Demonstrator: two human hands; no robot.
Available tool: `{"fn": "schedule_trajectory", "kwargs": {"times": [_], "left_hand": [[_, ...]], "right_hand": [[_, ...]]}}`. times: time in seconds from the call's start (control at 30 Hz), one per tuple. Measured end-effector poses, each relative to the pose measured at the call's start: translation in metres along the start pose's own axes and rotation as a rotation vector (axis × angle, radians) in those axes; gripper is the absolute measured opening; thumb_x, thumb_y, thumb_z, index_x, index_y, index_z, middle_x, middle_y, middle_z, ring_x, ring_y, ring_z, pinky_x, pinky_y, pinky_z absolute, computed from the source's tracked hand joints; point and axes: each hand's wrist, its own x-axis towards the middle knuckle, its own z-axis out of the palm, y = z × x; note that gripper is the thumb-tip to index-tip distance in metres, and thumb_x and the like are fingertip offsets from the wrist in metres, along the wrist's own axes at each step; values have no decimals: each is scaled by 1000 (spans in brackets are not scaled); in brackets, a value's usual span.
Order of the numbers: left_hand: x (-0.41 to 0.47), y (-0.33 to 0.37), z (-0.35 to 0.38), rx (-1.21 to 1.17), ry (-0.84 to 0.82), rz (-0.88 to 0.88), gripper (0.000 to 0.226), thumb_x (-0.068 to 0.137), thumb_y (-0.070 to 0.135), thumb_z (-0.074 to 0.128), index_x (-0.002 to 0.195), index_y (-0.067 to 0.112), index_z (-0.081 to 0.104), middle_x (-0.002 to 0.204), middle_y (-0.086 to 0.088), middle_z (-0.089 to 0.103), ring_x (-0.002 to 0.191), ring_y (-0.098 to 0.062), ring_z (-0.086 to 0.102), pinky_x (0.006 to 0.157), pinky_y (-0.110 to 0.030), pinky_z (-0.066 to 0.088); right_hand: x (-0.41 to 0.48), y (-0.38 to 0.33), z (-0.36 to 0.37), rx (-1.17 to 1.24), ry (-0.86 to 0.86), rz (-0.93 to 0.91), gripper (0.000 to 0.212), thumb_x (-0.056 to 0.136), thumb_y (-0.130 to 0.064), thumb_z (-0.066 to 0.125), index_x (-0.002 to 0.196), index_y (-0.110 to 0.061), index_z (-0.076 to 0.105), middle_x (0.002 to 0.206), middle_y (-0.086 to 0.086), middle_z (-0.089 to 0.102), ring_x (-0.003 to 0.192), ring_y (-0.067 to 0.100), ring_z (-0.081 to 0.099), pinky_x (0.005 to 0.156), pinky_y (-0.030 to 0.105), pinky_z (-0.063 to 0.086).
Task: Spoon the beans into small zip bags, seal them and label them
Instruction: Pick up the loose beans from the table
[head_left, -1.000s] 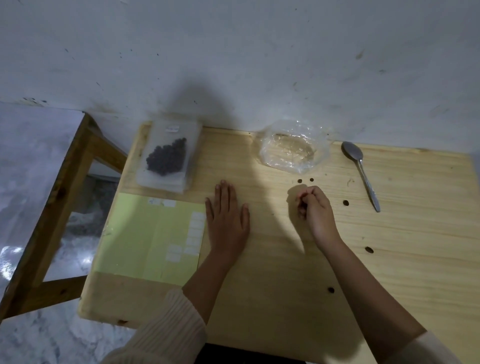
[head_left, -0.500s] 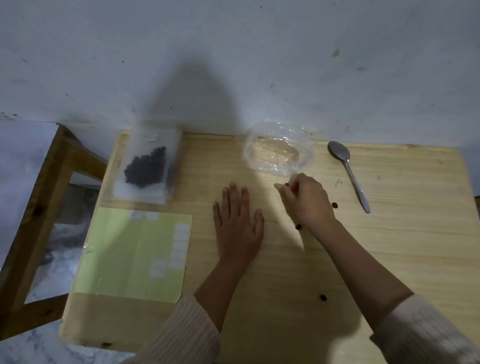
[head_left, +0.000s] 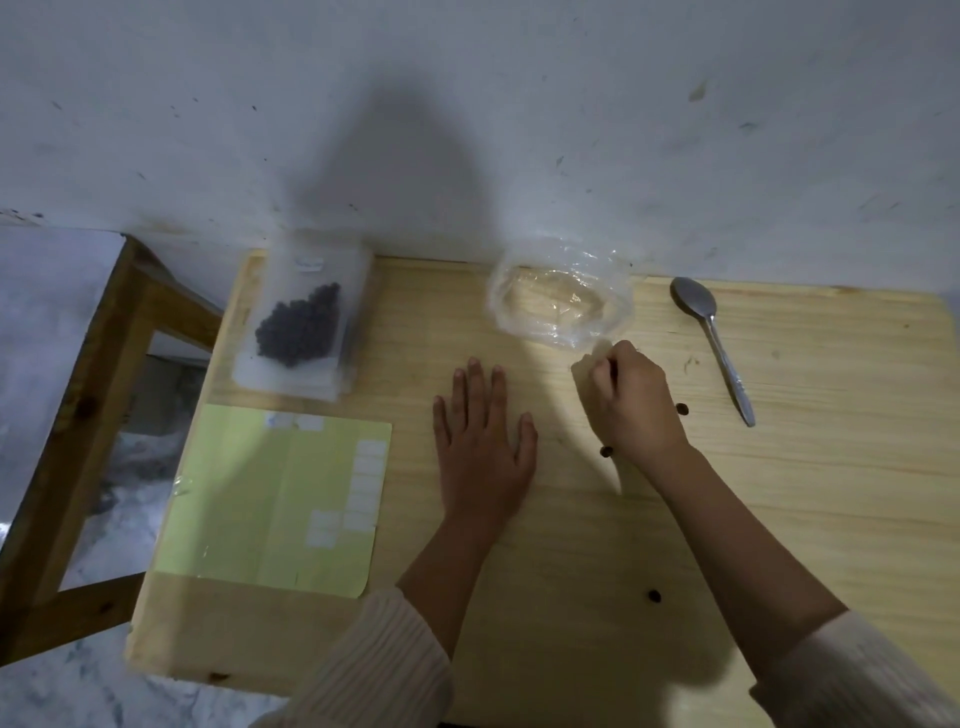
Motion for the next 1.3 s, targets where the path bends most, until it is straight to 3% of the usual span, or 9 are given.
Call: {"fn": "schedule_trajectory", "kwargs": {"times": [0.3, 0.43, 0.53, 0.7, 0.8, 1.0, 1.1, 1.17, 1.3], "left_hand": [[0, 0, 0, 4, 2, 4, 63, 91, 44, 28, 147, 17, 24, 157, -8, 17, 145, -22, 10, 116, -43, 4], [1, 0, 2, 20, 16, 8, 61, 91, 42, 32, 146, 15, 28, 155, -10, 21, 144, -25, 17, 115, -44, 6], [1, -1, 3, 25, 9, 16, 61, 92, 42, 31, 147, 14, 26, 156, -10, 19, 144, -25, 15, 115, -45, 7], [1, -1, 3, 1, -15, 19, 61, 93, 41, 28, 148, 13, 24, 156, -12, 17, 145, -26, 12, 115, -48, 10], [0, -1, 3, 4, -6, 23, 61, 93, 40, 30, 147, 12, 26, 155, -13, 21, 144, -27, 16, 114, -48, 11], [0, -2, 4, 1, 0, 35, 61, 93, 38, 33, 146, 10, 28, 154, -14, 22, 143, -29, 18, 113, -50, 12], [0, -1, 5, -4, 3, 29, 61, 92, 38, 33, 146, 10, 28, 154, -14, 23, 142, -29, 20, 114, -50, 13], [0, -1, 5, -7, 6, 26, 61, 92, 38, 33, 146, 10, 28, 154, -14, 24, 142, -29, 21, 114, -50, 15], [-1, -1, 4, -15, -5, 24, 60, 92, 38, 35, 146, 11, 29, 153, -14, 24, 142, -29, 21, 114, -52, 18]], "right_hand": [[-20, 1, 1, 518, 92, 321, 22, 98, -5, 36, 86, -3, 54, 77, -3, 58, 70, -10, 58, 66, -1, 38], [-10, -2, -10, 792, 116, 518, 33, 91, 0, 33, 66, -12, 50, 61, -3, 56, 51, 3, 50, 47, 13, 36], [-2, -2, -16, 641, 136, 607, 25, 93, -18, 41, 70, -12, 49, 66, -1, 49, 59, 9, 44, 55, 23, 35], [6, -5, -10, 31, 32, 322, 26, 94, -30, 47, 80, -8, 51, 71, -8, 52, 71, 10, 51, 64, 29, 39], [9, -6, 0, -257, 0, 239, 36, 96, -38, 43, 92, -4, 53, 87, 10, 60, 83, 28, 58, 69, 39, 47], [11, 2, 12, -563, 44, 162, 44, 99, -38, 35, 102, 2, 51, 94, 19, 60, 81, 35, 61, 58, 36, 40], [9, 4, 16, -600, 83, 57, 37, 96, -24, 31, 80, 1, 53, 67, 18, 58, 53, 35, 58, 41, 24, 26], [8, 3, 14, -579, 129, 32, 28, 93, -15, 37, 72, -1, 49, 58, 16, 53, 45, 32, 52, 41, 21, 22], [0, 6, 3, -97, 105, 204, 29, 94, -14, 42, 66, -9, 39, 57, 2, 43, 52, 15, 41, 49, 28, 31]]}}
